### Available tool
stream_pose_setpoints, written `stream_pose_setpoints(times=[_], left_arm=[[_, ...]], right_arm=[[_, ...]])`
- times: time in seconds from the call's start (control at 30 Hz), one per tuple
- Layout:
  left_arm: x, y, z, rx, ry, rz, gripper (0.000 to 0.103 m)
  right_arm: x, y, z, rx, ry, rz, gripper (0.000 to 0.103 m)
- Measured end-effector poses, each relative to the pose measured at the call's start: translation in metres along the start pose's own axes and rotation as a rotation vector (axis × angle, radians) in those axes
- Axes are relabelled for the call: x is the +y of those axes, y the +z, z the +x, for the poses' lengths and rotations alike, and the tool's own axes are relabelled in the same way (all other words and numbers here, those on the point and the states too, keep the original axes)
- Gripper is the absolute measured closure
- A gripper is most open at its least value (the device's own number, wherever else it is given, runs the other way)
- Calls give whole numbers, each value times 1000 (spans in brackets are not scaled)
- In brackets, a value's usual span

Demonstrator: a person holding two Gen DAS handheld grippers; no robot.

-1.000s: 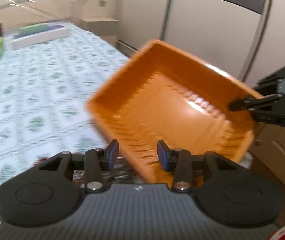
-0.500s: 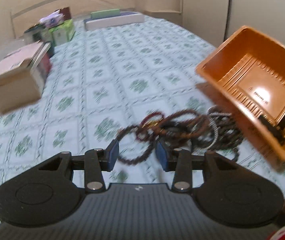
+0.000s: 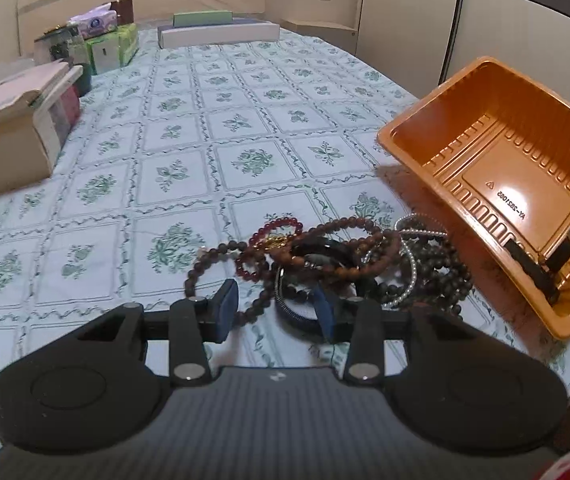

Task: Organize jewelry
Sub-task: 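Grasp a second black watch from the pile with the left gripper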

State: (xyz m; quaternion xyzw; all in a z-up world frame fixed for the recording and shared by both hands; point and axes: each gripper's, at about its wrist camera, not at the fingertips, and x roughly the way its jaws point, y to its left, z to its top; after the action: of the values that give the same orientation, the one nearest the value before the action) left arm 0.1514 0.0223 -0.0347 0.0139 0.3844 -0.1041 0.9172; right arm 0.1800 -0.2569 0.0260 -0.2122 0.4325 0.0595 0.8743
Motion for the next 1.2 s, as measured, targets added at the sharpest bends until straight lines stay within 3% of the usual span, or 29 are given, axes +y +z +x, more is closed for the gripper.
stream_pose_setpoints(times=[0.03, 0.1, 0.13, 0.3, 0.73, 0.93, 1.03, 1.2], left_arm=[[-1, 1, 5, 14, -2, -1, 66], [-1, 3, 11, 26, 4, 3, 85], [-3, 3, 14, 37, 11, 11, 89], [-4, 3, 16, 58, 13, 45, 97], [10, 8, -26, 48, 102, 191, 100], [24, 14, -41, 13, 77, 130, 99], [12, 12, -39, 33, 216, 293, 99], [30, 11, -39, 64, 222, 239, 99]], right_arm=[[0, 0, 0, 0, -1, 0, 99], [1, 0, 1, 2, -1, 0, 99], [0, 0, 1, 3, -1, 1, 99], [0, -1, 2, 5, -1, 2, 99], [0, 0, 1, 1, -1, 1, 99], [0, 0, 0, 1, 0, 2, 99], [0, 0, 0, 1, 0, 2, 99], [0, 0, 0, -1, -1, 3, 99]])
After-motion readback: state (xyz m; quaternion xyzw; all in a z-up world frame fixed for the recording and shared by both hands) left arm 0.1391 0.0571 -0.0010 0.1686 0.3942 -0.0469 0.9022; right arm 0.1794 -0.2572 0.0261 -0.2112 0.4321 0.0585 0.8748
